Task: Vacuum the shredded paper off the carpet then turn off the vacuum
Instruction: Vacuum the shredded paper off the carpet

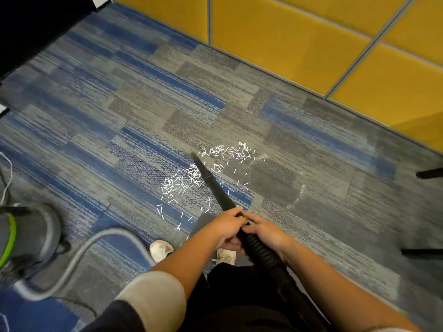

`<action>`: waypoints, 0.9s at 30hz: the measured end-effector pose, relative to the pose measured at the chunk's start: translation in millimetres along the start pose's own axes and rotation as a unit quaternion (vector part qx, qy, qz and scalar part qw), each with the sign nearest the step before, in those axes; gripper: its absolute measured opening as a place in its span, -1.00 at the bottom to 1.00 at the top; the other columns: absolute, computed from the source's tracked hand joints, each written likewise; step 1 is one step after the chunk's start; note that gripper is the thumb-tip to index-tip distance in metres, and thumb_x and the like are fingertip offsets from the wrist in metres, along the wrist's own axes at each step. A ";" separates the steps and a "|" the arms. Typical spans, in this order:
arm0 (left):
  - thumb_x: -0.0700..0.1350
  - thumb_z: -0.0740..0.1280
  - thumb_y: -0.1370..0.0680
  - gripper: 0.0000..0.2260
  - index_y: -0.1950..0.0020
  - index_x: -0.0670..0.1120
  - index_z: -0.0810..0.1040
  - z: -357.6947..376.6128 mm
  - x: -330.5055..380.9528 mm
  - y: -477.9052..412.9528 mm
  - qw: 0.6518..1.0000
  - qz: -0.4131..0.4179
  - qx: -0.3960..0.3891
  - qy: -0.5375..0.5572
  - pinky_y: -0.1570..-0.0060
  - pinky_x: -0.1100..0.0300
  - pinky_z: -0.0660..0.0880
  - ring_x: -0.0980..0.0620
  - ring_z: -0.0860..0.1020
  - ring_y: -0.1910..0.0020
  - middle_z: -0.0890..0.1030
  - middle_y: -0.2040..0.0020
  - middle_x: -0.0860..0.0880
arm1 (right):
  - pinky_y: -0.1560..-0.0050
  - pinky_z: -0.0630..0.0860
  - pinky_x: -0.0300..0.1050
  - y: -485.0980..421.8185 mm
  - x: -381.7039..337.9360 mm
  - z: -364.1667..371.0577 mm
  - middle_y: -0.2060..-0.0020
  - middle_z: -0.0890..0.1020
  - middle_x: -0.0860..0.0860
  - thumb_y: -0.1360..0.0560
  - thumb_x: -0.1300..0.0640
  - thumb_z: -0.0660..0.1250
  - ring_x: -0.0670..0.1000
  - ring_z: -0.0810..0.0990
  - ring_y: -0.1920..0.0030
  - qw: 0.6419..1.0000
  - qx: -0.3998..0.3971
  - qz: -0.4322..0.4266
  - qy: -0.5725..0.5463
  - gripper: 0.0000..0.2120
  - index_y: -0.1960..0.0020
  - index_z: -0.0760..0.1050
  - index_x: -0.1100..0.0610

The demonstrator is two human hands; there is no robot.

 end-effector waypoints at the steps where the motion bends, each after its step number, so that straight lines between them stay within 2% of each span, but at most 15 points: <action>1: -0.13 0.15 -0.64 -0.66 -0.39 0.15 0.34 2.9 3.2 -0.3 1.000 0.002 -0.006 0.000 0.36 0.18 0.55 0.12 0.40 0.52 0.46 0.36 -0.03 | 0.62 0.44 -0.23 0.9 -0.2 -4.0 0.37 0.56 0.21 -0.56 0.41 0.10 0.03 0.56 0.58 1.000 0.007 -0.001 -0.003 -0.52 -0.43 0.25 0.10; 3: -0.12 0.15 -0.64 -0.75 -0.23 0.20 0.37 8.2 5.7 -1.1 1.000 -0.001 -0.014 -0.004 0.23 0.13 0.58 0.11 0.40 0.49 0.46 0.35 -0.03 | 0.62 0.45 -0.22 2.3 0.3 -8.2 0.37 0.56 0.22 -0.56 0.42 0.09 0.04 0.55 0.59 1.000 0.009 -0.006 -0.014 -0.51 -0.44 0.25 0.12; 5: -0.12 0.15 -0.65 -0.78 -0.16 0.22 0.37 9.5 4.2 -1.5 1.000 -0.009 -0.017 -0.002 0.21 0.14 0.56 0.13 0.41 0.50 0.46 0.35 -0.02 | 0.62 0.45 -0.22 1.8 2.6 -8.3 0.35 0.56 0.22 -0.56 0.42 0.09 0.04 0.56 0.58 1.000 0.009 -0.006 -0.020 -0.51 -0.43 0.26 0.10; 10: -0.11 0.13 -0.64 -0.78 -0.22 0.13 0.44 1.3 -6.1 -3.1 1.000 -0.022 -0.015 -0.004 0.26 0.18 0.56 0.11 0.45 0.46 0.47 0.35 -0.02 | 0.62 0.45 -0.22 -4.7 7.3 -1.4 0.24 0.55 0.23 -0.56 0.39 0.12 0.05 0.57 0.56 1.000 0.002 0.003 -0.004 -0.48 -0.46 0.23 0.05; 15: -0.08 0.14 -0.63 -0.73 -0.32 0.12 0.40 -5.5 -13.6 -4.5 1.000 -0.024 -0.008 0.006 0.29 0.20 0.57 0.10 0.50 0.43 0.53 0.27 -0.02 | 0.62 0.48 -0.19 -3.5 5.0 5.2 0.29 0.54 0.25 -0.56 0.39 0.10 0.06 0.54 0.58 1.000 -0.021 0.009 -0.009 -0.52 -0.42 0.27 0.05; 18: -0.07 0.15 -0.63 -0.75 -0.28 0.13 0.43 -2.4 -10.4 -7.1 1.000 -0.015 -0.005 0.005 0.22 0.16 0.58 0.09 0.51 0.40 0.54 0.24 -0.02 | 0.63 0.45 -0.20 -5.9 7.4 -0.7 0.22 0.54 0.24 -0.56 0.38 0.12 0.07 0.56 0.56 1.000 -0.002 0.012 -0.008 -0.49 -0.45 0.24 0.04; 22: -0.05 0.19 -0.61 -0.82 -0.18 0.13 0.47 7.1 -1.3 -9.9 1.000 0.001 -0.015 0.004 0.09 0.08 0.59 0.08 0.50 0.41 0.54 0.24 -0.01 | 0.62 0.45 -0.20 -9.5 7.9 -12.7 0.27 0.53 0.28 -0.55 0.39 0.12 0.10 0.55 0.56 1.000 0.024 0.003 -0.015 -0.52 -0.41 0.28 0.08; 24: -0.06 0.20 -0.60 -0.79 -0.21 0.12 0.45 12.3 3.2 -14.7 1.000 0.006 -0.020 -0.009 0.17 0.12 0.59 0.10 0.48 0.44 0.52 0.24 -0.01 | 0.60 0.47 -0.17 -10.4 8.4 -19.6 0.27 0.52 0.29 -0.54 0.39 0.13 0.13 0.55 0.55 0.999 0.037 0.004 -0.018 -0.55 -0.39 0.27 0.11; 27: -0.08 0.20 -0.60 -0.68 -0.35 0.12 0.38 14.9 6.6 -21.5 0.999 0.006 -0.023 -0.027 0.41 0.24 0.53 0.12 0.47 0.47 0.52 0.15 -0.04 | 0.59 0.48 -0.15 -12.1 9.1 -26.5 0.26 0.53 0.30 -0.54 0.37 0.16 0.13 0.55 0.55 0.998 0.050 0.016 -0.027 -0.62 -0.32 0.27 0.17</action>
Point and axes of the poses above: each hand's wrist, its own y-axis away from the middle knuckle, its own z-axis out of the palm, x = y × z, the point moved 2 cm from there along -y, towards the middle knuckle
